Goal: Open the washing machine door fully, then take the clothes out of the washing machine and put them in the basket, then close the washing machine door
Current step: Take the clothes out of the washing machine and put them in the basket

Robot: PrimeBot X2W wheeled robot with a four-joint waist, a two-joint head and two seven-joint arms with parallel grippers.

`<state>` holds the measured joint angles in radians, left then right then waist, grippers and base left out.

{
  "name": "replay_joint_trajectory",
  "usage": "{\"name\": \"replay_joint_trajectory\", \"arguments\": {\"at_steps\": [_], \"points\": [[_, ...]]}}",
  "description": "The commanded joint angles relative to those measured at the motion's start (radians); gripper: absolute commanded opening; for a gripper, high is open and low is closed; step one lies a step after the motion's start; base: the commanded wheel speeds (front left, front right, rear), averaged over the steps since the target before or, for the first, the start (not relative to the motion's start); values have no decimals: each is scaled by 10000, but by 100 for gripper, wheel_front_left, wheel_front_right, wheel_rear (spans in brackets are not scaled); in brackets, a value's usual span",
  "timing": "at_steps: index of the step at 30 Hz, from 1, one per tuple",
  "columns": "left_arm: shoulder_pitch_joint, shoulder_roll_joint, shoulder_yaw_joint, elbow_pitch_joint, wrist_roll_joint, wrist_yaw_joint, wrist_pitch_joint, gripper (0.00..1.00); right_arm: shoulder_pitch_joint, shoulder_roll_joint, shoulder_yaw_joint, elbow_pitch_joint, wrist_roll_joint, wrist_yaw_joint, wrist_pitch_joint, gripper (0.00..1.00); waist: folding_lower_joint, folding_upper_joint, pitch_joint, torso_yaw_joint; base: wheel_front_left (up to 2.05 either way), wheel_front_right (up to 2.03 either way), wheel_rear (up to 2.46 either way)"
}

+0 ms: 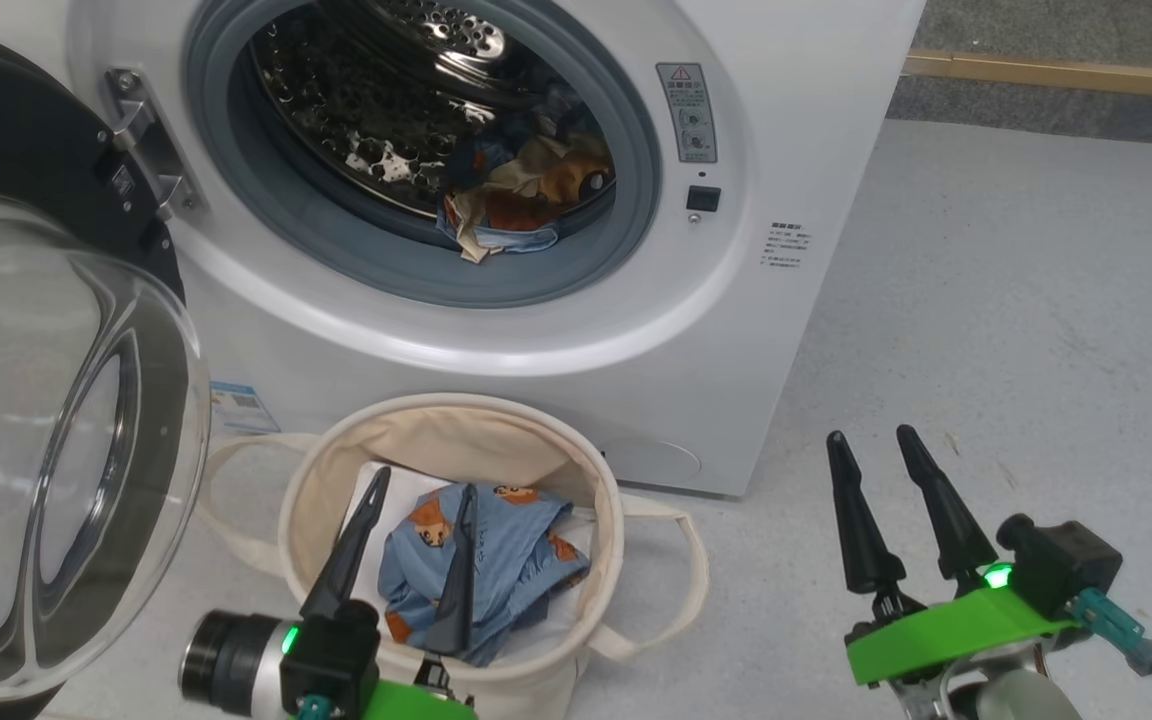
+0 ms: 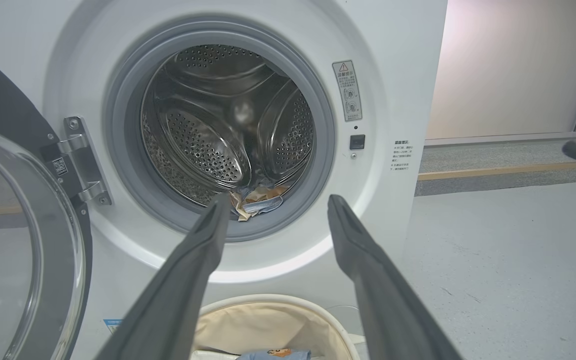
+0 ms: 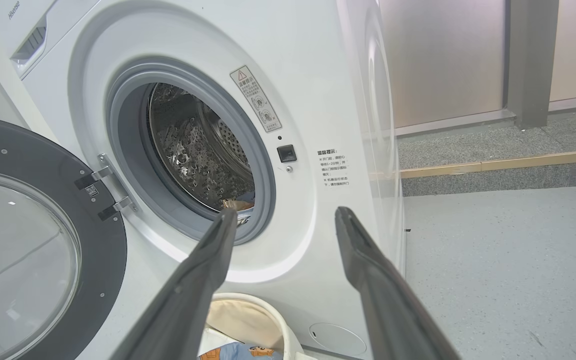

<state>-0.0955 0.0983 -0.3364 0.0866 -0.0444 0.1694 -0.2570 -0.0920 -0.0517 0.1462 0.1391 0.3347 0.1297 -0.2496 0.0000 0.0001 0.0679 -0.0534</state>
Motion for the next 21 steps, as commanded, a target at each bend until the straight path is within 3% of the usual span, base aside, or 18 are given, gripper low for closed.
{"name": "replay_joint_trajectory", "arguments": {"at_steps": [1,21], "points": [[-227,10,364,-363,130,-39,-47,100,-144,15,253,-300,16,10,-122,100,0,-1,3,-3,0,0,0],[-215,-70,253,-180,245,-52,-47,100,-130,15,307,-263,-19,10,-122,100,0,-1,20,-67,0,0,0]]}}
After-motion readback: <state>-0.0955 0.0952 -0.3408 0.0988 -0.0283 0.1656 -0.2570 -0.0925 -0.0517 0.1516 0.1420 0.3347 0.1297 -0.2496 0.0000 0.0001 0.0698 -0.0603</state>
